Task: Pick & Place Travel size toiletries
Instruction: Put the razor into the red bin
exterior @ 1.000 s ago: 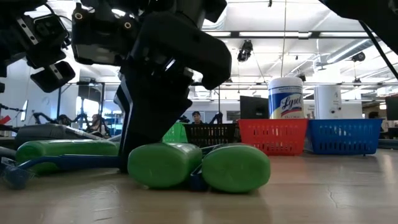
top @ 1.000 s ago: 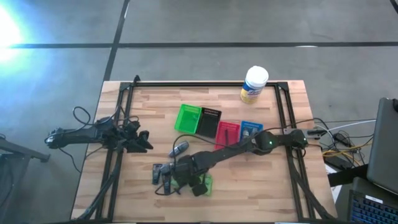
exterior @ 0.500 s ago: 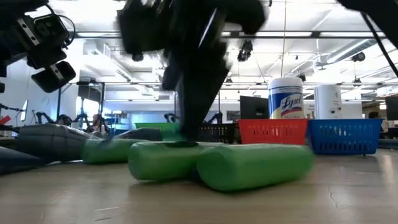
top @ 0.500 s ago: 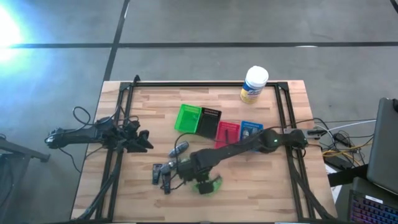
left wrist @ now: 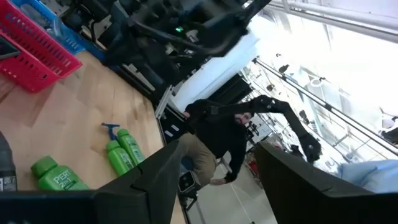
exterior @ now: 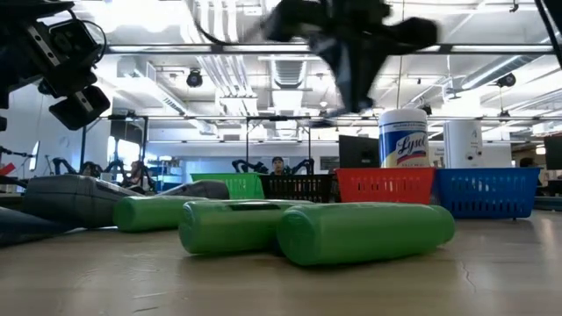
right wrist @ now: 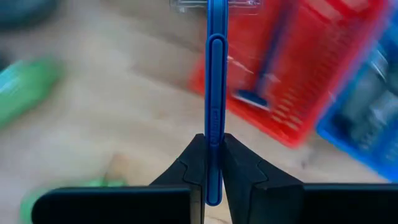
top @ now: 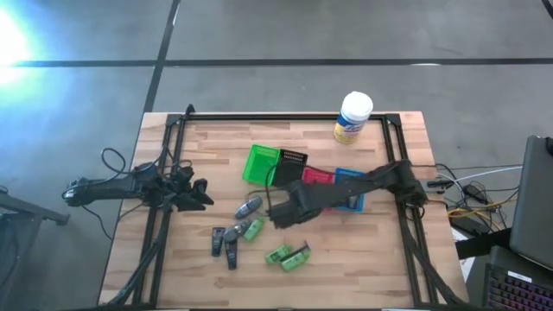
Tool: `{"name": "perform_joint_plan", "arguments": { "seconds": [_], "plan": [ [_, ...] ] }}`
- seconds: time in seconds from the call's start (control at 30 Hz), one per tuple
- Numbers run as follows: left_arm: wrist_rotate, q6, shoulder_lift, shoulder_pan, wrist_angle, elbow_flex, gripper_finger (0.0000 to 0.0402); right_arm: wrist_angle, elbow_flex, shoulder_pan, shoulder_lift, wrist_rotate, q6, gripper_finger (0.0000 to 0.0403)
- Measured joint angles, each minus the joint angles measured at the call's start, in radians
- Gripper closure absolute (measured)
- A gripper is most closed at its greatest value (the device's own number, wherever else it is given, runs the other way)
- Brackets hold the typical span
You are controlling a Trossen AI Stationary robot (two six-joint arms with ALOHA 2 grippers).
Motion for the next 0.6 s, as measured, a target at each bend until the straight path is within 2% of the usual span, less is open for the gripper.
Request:
{"name": "perform_joint_plan", "arguments": {
  "seconds": [0.1, 0.2, 0.37, 0.6],
  "plan": [
    [0.0, -0.026, 0.0, 0.0, 0.0, 0.0, 0.0188, 0.032, -0.142, 0.0, -0.078, 0.002, 0.215, 0.0378],
    [0.0, -0.065, 0.0, 0.0, -0.001, 0.0, 0.0188, 0.147, -0.297, -0.02, -0.148, 0.006, 0.304, 0.0378],
    [0.0, -0.079, 0.0, 0.0, -0.001, 0.0, 0.0188, 0.367, -0.487, -0.091, -0.234, 0.005, 0.287, 0.0378],
    [0.0, -0.081, 0.0, 0.0, 0.0, 0.0, 0.0188, 0.425, -0.563, -0.185, -0.243, -0.035, 0.211, 0.0371]
  ]
}}
